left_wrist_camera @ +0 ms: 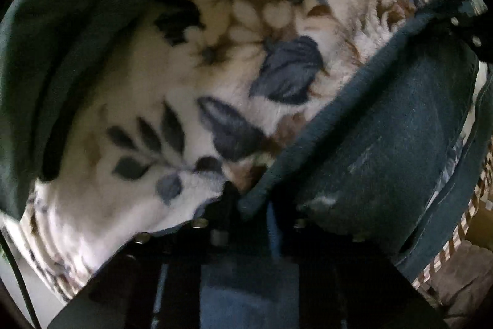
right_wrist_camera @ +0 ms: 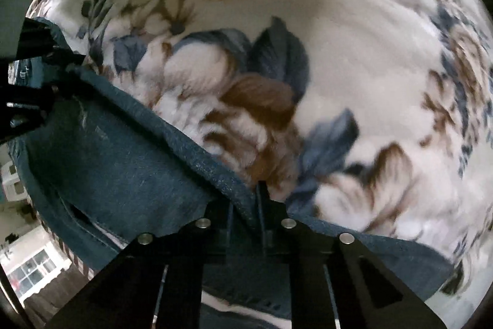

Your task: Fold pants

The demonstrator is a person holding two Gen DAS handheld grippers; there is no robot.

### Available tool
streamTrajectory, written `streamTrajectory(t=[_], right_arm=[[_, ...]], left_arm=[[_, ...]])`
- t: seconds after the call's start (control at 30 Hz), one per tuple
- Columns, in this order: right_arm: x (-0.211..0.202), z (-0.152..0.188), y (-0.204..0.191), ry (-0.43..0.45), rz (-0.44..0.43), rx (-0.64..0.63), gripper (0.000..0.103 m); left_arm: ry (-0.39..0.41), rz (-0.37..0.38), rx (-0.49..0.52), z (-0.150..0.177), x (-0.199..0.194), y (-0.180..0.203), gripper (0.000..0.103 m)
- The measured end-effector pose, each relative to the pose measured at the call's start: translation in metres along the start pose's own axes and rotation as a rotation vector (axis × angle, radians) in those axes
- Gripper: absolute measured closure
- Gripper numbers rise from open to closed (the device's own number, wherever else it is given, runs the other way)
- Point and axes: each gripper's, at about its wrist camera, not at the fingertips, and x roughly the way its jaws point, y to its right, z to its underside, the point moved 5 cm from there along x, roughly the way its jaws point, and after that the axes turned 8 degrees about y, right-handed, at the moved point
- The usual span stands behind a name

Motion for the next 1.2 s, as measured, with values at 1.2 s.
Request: streamTrajectory(t=[1.2], right_arm=[[0.016,0.243,-0.15,0.001,0.167,0.234,0.084]], left_arm=[[0.105,0.119,-0.786,0.192,-0.005,0.164,0.089]])
